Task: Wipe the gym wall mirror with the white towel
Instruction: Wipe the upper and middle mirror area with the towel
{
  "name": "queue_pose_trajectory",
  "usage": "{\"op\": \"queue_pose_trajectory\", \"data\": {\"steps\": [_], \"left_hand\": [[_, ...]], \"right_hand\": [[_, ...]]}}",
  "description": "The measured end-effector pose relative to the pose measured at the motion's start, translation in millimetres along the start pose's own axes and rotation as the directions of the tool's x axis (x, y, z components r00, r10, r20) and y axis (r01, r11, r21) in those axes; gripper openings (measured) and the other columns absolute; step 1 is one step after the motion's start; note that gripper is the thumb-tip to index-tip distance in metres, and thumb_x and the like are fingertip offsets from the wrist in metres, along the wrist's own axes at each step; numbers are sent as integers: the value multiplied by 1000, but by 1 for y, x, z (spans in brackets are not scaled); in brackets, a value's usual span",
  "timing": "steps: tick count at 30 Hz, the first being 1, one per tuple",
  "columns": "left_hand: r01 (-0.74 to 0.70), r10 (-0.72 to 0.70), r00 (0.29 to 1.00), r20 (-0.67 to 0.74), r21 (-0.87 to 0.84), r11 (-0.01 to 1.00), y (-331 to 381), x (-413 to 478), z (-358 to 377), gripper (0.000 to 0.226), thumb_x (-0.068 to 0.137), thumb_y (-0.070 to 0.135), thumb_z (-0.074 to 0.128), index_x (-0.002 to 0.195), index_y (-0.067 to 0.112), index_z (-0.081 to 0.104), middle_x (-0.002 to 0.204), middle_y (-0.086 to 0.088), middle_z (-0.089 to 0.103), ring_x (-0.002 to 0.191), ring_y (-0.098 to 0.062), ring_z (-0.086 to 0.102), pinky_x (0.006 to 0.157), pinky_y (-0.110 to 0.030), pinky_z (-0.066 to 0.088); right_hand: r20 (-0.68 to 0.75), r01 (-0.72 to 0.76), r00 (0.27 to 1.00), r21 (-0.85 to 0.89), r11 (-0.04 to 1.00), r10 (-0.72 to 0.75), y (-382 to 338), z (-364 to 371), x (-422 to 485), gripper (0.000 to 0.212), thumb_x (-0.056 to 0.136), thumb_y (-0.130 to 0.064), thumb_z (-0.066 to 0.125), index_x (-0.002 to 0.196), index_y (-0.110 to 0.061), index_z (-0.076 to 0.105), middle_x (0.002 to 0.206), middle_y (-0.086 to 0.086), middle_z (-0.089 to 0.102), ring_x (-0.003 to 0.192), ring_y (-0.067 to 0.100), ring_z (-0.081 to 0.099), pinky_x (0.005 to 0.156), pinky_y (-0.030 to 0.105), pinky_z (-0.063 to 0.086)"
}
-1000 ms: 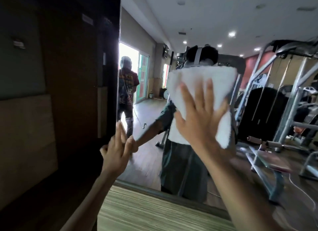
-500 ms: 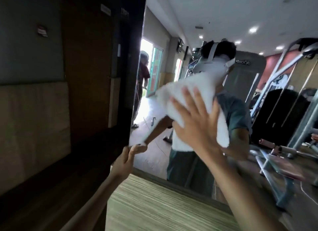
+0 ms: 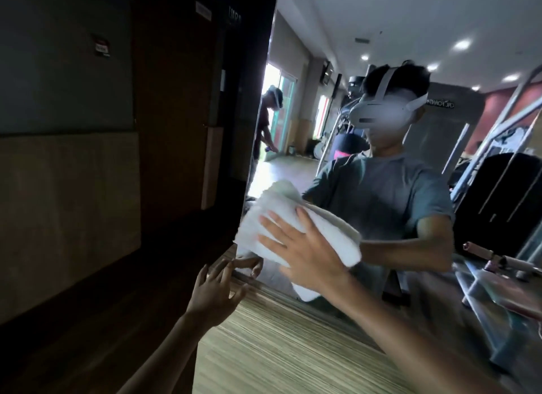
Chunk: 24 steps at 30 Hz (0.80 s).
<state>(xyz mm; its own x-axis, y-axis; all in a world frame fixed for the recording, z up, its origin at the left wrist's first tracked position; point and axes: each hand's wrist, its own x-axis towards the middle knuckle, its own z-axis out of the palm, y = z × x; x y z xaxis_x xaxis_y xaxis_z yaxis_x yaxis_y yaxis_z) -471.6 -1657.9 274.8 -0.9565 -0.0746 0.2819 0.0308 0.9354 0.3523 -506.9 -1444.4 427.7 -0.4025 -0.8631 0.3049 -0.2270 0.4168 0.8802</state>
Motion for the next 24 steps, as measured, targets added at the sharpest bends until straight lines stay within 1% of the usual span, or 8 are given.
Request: {"op": "queue_pose_trajectory", "data": {"steps": [4, 7, 9, 11, 14, 18, 21, 24], "left_hand": [[-12, 9, 995, 99, 27, 1000, 0, 2, -9, 137, 57, 96, -15, 160, 10, 14, 168, -1, 13, 155, -12, 0, 121, -40, -12], [4, -9, 993, 115, 46, 999, 7, 1, -14, 139, 54, 95, -17, 160, 10, 12, 168, -1, 10, 155, -13, -2, 122, -44, -8], [13, -21, 993, 114, 70, 997, 7, 2, -13, 148, 46, 96, -28, 160, 10, 10, 169, 0, 9, 155, -13, -3, 122, -46, -7], [13, -22, 994, 104, 84, 996, 4, 1, -9, 148, 45, 95, -30, 160, 9, 9, 169, 1, 9, 155, -12, -3, 122, -47, -8], [-6, 6, 1000, 10, 25, 1000, -5, 1, 7, 137, 60, 97, -17, 157, 8, 22, 165, 2, 23, 154, -13, 7, 122, -47, -5], [-21, 21, 999, -49, 10, 1000, -14, 6, 21, 126, 69, 97, -5, 151, 11, 39, 155, 4, 42, 151, -16, 25, 121, -44, -3], [-22, 23, 999, -43, 16, 1000, -15, 9, 24, 121, 72, 96, -1, 154, 14, 34, 155, 7, 41, 148, -17, 30, 122, -51, 4], [-27, 31, 994, -104, 40, 999, -14, 9, 32, 114, 82, 90, 10, 145, 3, 48, 144, -4, 57, 138, -28, 49, 115, -62, 25]], "right_hand": [[-150, -214, 960, 151, 965, 237, 58, -15, -6, 74, 86, -51, 57, 154, -34, 34, 167, 4, 13, 154, 25, 13, 117, 63, 2], [-216, -412, 869, 181, 893, 445, 89, -36, 32, 71, 90, -52, 50, 155, -30, 32, 167, 8, 16, 153, 30, 15, 116, 63, 7], [-203, -468, 848, 145, 872, 489, 79, -39, 59, 73, 93, -53, 41, 158, -26, 23, 167, 11, 9, 154, 33, 11, 115, 65, 4], [-188, -422, 878, 128, 898, 440, 51, -35, 78, 75, 94, -54, 43, 159, -25, 18, 168, 13, 5, 154, 33, 7, 115, 67, -1], [-145, -200, 965, 132, 971, 219, -10, -17, 75, 74, 93, -49, 51, 158, -27, 25, 167, 11, 8, 154, 30, 7, 115, 66, -5], [22, 9, 1000, 87, 996, -11, -59, 13, -4, 78, 91, -56, 55, 157, -27, 28, 167, 9, 7, 153, 27, 9, 119, 63, -9], [-7, -20, 1000, 81, 997, 21, -34, 25, -58, 87, 81, -55, 66, 156, -30, 31, 168, 6, 8, 152, 24, 14, 119, 62, -9], [-150, -212, 961, 148, 966, 234, 16, 12, -55, 87, 75, -48, 71, 153, -32, 35, 166, 3, 17, 151, 22, 21, 117, 61, 6]]}}
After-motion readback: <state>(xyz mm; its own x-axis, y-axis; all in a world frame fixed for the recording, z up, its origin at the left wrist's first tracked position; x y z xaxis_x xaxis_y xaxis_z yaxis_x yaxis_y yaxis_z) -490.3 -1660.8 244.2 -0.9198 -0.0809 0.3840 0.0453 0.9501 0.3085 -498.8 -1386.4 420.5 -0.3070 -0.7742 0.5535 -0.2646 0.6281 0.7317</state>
